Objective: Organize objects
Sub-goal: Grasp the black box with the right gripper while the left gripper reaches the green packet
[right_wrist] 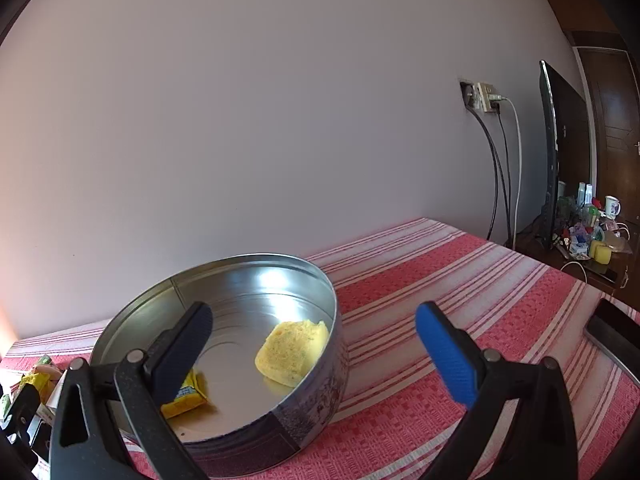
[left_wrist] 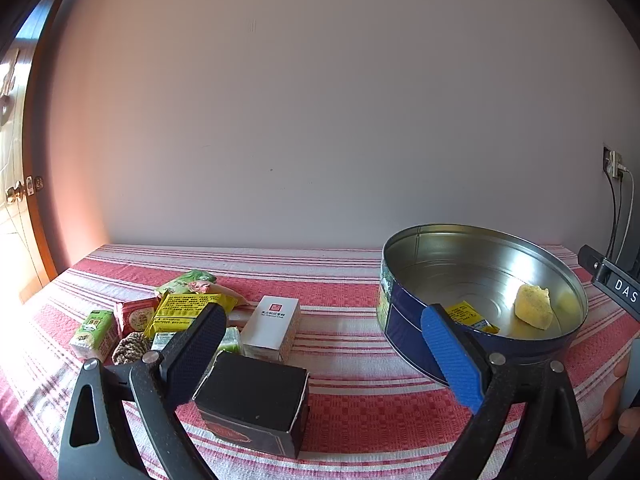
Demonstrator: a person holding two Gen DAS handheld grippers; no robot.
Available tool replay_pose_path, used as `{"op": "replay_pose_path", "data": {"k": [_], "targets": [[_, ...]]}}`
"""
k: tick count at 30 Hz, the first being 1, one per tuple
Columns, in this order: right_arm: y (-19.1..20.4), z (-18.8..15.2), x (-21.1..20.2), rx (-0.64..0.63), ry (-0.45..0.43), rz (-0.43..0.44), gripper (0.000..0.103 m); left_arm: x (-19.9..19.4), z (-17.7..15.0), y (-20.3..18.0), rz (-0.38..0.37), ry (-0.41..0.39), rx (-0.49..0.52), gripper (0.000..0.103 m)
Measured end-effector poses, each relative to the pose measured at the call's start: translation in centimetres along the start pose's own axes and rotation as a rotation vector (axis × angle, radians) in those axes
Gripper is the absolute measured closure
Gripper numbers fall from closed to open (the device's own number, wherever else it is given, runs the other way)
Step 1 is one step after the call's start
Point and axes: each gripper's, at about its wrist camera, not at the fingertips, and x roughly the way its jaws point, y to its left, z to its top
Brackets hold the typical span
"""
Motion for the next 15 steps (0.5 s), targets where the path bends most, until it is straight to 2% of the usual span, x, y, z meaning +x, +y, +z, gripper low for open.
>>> {"op": "replay_pose_path", "data": {"k": [8, 15], "targets": [[3.6, -1.3, -2.4, -0.114, 0.005, 0.046, 0.000, -0.1, -0.3, 5.0, 0.038, 0.040, -0.044, 0.004], [7.3, -2.9, -4.2, -0.166, 0.040, 0.149, 0.000, 0.0, -0.5, 10.4, 0.107, 0.065, -0.109, 0.004]]}}
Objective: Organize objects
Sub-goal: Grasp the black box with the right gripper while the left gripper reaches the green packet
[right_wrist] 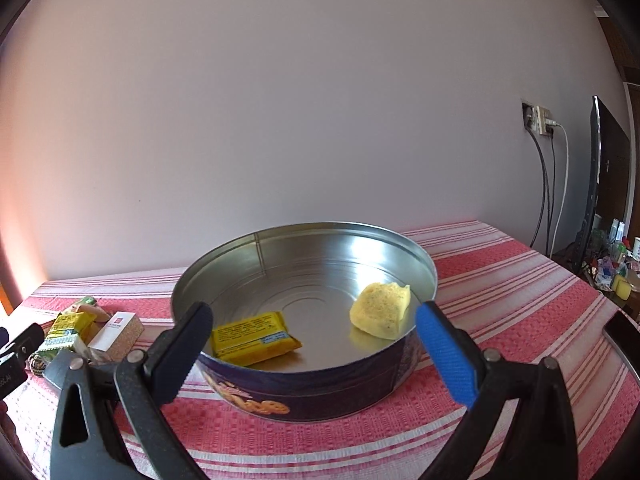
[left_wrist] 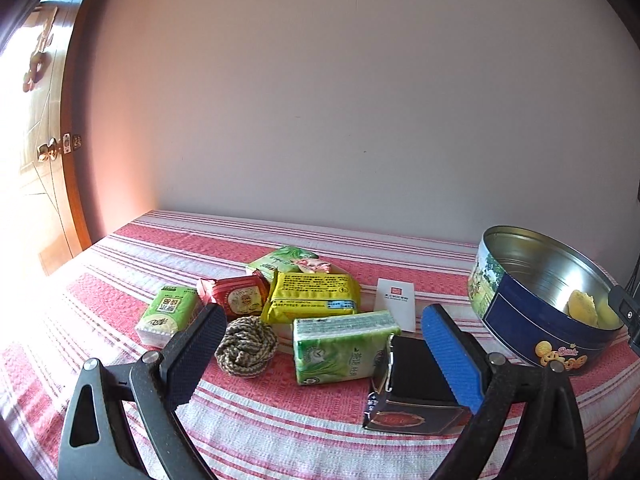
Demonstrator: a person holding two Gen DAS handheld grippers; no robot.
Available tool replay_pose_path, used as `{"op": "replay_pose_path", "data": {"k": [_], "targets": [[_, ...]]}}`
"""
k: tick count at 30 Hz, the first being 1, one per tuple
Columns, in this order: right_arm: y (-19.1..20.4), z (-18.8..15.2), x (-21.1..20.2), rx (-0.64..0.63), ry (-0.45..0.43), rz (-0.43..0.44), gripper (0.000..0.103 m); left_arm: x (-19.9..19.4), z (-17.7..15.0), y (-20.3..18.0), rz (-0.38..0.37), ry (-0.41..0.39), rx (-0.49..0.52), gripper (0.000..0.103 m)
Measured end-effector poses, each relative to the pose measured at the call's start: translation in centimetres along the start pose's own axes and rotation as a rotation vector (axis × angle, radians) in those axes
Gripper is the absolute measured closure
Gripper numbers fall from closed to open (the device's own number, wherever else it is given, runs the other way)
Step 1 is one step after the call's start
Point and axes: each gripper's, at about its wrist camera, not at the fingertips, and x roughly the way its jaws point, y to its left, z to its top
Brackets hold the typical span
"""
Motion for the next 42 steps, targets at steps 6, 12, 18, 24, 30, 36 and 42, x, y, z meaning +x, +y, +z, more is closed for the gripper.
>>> {"op": "replay_pose_path", "data": {"k": [6, 12, 18, 24, 30, 36, 42], "targets": [[5.0, -1.2, -0.2, -0.072, 0.057, 0.138, 0.000, 0.7, 0.2, 4.3, 0.058, 0.023, -0.059, 0.004], [10.5, -2.6, -0.3, -0.164, 0.122, 0.266, 0.000, 0.9, 0.4, 7.5, 0.115, 0.017, -0.088, 0.004], [15.5, -4.1, 1.7, -0.237, 0.267, 0.374, 0.000, 1.1, 0.7, 9.5, 0.148, 0.020, -0.118, 0.004], [18.2, -5.0, 3.9, -0.206, 0.373, 0.379, 0.000, 1.3, 0.8, 10.1, 0.140, 0.028, -0.131, 0.004], [18.4, -5.6, 5.6, -0.196, 0.452, 0.363, 0.019, 1.2, 0.8, 9.4, 0.133, 0.023, -0.101, 0.004], [16.6, -5.5, 5.6, -0.150, 0.445, 0.352, 0.031, 0.9, 0.8, 8.9, 0.084, 0.007, -0.086, 0.004], [13.6, -3.0, 3.3, -0.191, 0.208, 0.282, 0.032, 0.8, 0.7, 5.6, -0.043, 0.009, 0.032, 0.004]]}}
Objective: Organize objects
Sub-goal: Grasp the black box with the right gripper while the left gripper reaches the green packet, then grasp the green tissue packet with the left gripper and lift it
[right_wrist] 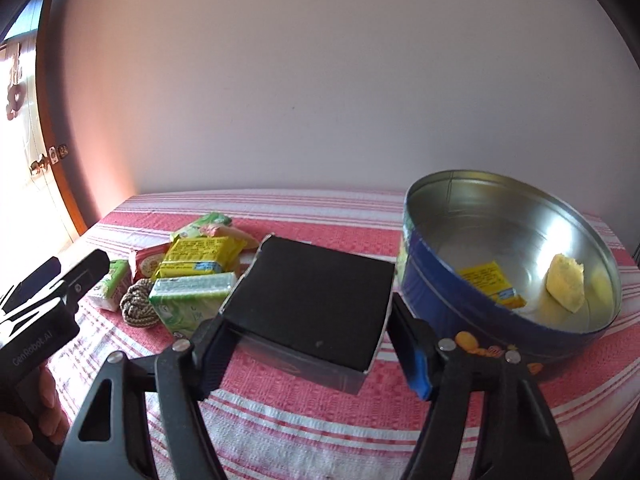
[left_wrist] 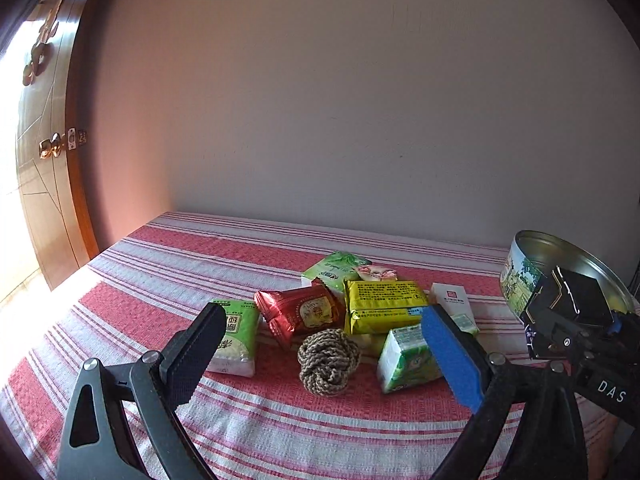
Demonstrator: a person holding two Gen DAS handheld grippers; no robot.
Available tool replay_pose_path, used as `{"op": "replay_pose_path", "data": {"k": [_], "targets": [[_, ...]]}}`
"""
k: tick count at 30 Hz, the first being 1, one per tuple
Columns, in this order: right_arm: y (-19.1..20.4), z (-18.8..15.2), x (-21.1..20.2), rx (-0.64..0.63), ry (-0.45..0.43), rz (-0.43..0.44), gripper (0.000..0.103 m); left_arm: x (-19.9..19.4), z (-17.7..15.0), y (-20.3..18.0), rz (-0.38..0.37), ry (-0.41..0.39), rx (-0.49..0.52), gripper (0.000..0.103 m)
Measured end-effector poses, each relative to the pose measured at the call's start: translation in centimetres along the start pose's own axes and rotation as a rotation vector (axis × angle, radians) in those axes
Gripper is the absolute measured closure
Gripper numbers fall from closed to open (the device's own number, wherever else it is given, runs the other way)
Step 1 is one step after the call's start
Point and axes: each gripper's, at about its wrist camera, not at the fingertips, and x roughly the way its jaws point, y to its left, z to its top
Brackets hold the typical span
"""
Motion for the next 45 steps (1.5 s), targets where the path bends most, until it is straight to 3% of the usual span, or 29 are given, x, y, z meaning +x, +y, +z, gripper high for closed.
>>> {"op": "replay_pose_path", "data": {"k": [5, 8, 12, 16, 18, 20, 25, 30, 33, 39, 45], "targets": [[-1.9, 0.2, -0.4, -0.034, -0.066, -0.083, 0.031, 2.2, -0.1, -5.3, -0.044, 0.097, 0.149, 0.004], [-3.0, 0.5, -0.8, 0.010, -0.057, -0.057, 0.031, 4.4, -0.2, -7.6, 0.032, 0.175, 0.192, 0.003], [-3.2, 0.6, -1.0, 0.011, -0.061, -0.052, 0.031, 7.3, -0.2, -7.9, 0.068, 0.294, 0.118, 0.003], [-3.1, 0.7, -1.2, 0.006, -0.058, -0.036, 0.031, 8.5, -0.5, -7.8, 0.079, 0.348, 0.071, 0.004], [-3.0, 0.7, -1.2, 0.001, -0.057, -0.041, 0.031, 8.5, -0.6, -7.9, 0.080, 0.347, 0.065, 0.006], [-3.0, 0.7, -1.3, 0.001, -0.060, -0.043, 0.031, 8.4, -0.6, -7.6, 0.053, 0.348, 0.046, 0.030], [-3.3, 0.8, -1.5, 0.023, -0.074, -0.045, 0.031, 7.7, -0.6, -5.8, 0.005, 0.311, -0.062, 0.030], [-4.1, 1.1, -2.1, 0.047, -0.106, -0.047, 0.031, 3.4, -0.4, -3.4, 0.003, 0.114, -0.196, 0.030], [-4.6, 1.4, -2.6, 0.037, -0.139, -0.061, 0.031, 2.2, -0.5, -2.6, 0.027, 0.069, -0.231, 0.030], [-6.4, 1.6, -3.8, 0.036, -0.194, -0.061, 0.031, 1.7, -0.4, -3.3, 0.046, 0.055, -0.205, 0.030], [-8.9, 1.5, -4.8, 0.038, -0.232, -0.045, 0.031, 1.2, 0.0, -5.8, 0.009, 0.041, -0.167, 0.030]]}}
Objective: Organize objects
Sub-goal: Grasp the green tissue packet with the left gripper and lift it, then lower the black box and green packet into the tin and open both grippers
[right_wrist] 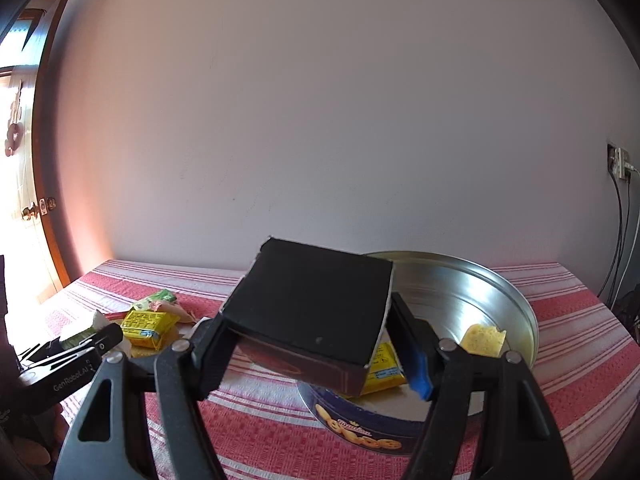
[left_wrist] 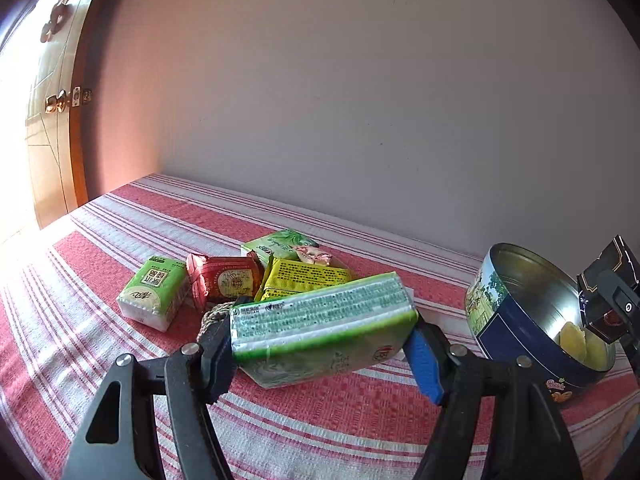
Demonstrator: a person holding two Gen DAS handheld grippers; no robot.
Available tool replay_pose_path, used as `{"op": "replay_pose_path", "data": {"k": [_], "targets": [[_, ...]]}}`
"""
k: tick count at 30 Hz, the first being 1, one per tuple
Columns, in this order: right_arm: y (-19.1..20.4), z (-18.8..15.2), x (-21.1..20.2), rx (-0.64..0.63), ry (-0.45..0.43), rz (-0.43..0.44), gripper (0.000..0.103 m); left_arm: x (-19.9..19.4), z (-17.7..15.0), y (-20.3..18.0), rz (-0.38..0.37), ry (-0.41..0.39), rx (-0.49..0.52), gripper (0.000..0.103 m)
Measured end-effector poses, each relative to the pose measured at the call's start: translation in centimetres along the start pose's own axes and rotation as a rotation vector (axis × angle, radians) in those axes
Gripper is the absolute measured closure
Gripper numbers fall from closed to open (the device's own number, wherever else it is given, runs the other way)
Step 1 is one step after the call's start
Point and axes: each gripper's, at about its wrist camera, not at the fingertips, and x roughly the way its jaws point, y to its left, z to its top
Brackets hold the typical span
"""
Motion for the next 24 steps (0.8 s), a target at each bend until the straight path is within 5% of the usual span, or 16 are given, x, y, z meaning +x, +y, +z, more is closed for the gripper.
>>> {"op": "replay_pose_path", "data": {"k": [10, 24], "targets": [[-5.5, 1.0, -0.7, 0.082, -0.039, -0.058, 0.031, -0.3, 0.9, -7.0, -0.110, -0.038, 0.083, 0.030], [-13.1, 1.4, 0.5, 0.115, -0.027, -0.254, 0.031, 1.2, 0.5, -14.9, -0.210, -0.026, 0.200, 0.030]]}}
